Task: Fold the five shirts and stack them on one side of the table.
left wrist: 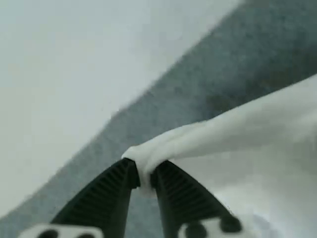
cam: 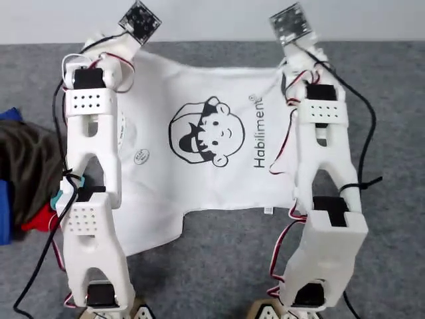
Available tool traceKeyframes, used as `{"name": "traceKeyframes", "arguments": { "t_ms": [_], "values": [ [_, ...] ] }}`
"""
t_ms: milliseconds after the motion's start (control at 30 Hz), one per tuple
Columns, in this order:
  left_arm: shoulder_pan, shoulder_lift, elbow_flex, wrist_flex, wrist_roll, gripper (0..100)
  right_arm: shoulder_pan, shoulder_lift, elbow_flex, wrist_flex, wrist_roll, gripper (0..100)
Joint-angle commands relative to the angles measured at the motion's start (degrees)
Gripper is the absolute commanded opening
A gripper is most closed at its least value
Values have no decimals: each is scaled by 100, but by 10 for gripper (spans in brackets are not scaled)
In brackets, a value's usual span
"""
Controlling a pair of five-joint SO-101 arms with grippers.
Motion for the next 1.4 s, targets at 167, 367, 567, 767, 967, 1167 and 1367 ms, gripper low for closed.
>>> {"name": "traceKeyframes", "arguments": {
  "t_ms": [167, 367, 567, 767, 967, 1167, 1367],
  "values": [
    [-70, -132, -716, 3270, -1081, 5, -101, -171, -413, 2440, 149, 10],
    [-378, -255, -611, 3912, -1503, 5, -101, -558, -431, 3793, 141, 10],
    [-466, -1275, 1200, 3912, -2136, 5, -110, -743, -431, 4734, 167, 10],
    [-448, -3138, 4057, 3903, -2796, 5, -92, -716, -431, 5560, 149, 10],
    [-352, -4501, 6105, 3903, -3121, 5, -40, -708, -404, 6114, 167, 10],
    [70, -5187, 7732, 3895, -3174, 5, -31, -699, -325, 6149, 176, 10],
    [114, -5257, 8057, 3877, -3165, 6, 119, -699, -141, 6149, 176, 10]
  ]
}}
